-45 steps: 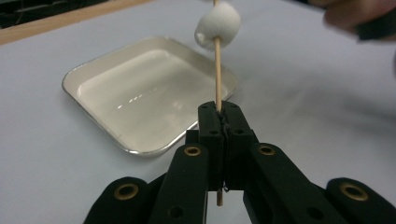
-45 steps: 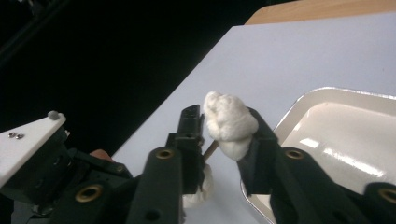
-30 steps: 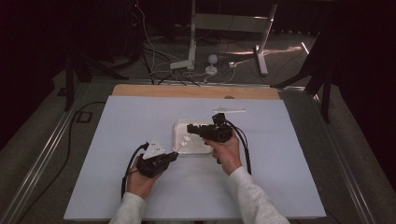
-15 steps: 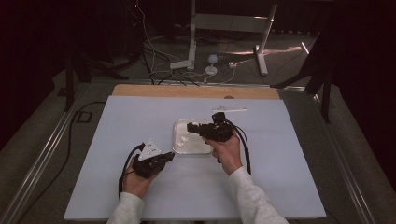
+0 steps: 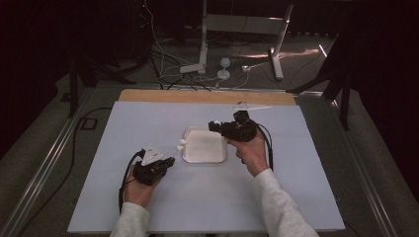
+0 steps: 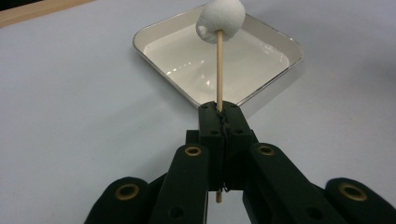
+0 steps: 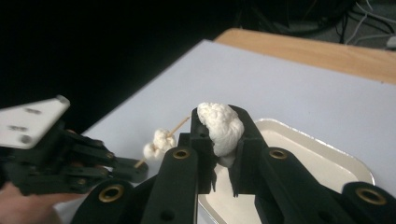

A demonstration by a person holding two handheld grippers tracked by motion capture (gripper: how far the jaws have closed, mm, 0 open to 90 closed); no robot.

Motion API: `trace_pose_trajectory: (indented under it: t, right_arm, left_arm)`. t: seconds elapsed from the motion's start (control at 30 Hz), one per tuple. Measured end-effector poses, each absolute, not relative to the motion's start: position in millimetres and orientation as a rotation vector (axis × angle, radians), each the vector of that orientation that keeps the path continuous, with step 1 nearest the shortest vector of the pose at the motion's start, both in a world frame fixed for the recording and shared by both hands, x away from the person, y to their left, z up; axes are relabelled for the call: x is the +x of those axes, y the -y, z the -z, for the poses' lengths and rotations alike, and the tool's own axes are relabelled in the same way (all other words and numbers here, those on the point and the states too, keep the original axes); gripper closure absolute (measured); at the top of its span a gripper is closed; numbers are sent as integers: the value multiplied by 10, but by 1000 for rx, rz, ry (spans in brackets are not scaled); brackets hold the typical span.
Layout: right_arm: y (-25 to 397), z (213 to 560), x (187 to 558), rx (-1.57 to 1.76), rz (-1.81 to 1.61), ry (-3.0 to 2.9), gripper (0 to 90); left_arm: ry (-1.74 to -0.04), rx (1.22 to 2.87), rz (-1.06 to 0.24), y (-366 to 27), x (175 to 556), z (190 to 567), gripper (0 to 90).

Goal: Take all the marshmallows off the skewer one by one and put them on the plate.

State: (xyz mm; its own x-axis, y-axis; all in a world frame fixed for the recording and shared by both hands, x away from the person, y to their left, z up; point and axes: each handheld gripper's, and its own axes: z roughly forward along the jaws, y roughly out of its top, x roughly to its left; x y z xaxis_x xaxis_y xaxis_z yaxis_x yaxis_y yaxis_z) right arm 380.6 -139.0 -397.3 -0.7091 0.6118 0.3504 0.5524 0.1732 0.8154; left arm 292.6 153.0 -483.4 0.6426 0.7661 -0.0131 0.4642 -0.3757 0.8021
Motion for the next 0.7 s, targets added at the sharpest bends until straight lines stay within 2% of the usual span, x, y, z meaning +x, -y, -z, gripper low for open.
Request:
trace_pose_trajectory:
  t: [0.4, 0.43, 0.5, 0.53, 0.57, 0.6, 0.63, 0.7]
  right_arm:
    - [1112, 4461, 4002, 1228, -1375, -2520, 773]
    - [1090, 4520, 4019, 1245, -1347, -2537, 737]
    - [1083, 4542, 4027, 1252, -1338, -2544, 724]
    - [1077, 4573, 4038, 1259, -1328, -2552, 671]
    - [1077, 4573, 4038, 1259, -1328, -2552, 671]
    - [1077, 4580, 4041, 1262, -1329, -2555, 638]
    - [1083, 4581, 4048, 1276, -1325, -2550, 560]
    - [1093, 4574, 4051, 1274, -1331, -2548, 498]
  left_arm:
    - [-992, 2036, -451, -1527, 2962, 4854, 899]
    - [-993, 2039, -453, -1516, 2963, 4855, 899]
    - [-995, 2045, -453, -1500, 2972, 4858, 899]
    - [-993, 2046, -455, -1491, 2977, 4862, 899]
    - [-991, 2054, -457, -1484, 2983, 4865, 899]
    - [-997, 2053, -454, -1475, 2988, 4872, 899]
    - [-995, 2059, -452, -1471, 2995, 4879, 899]
    - [-996, 2061, -450, -1451, 3000, 4893, 898]
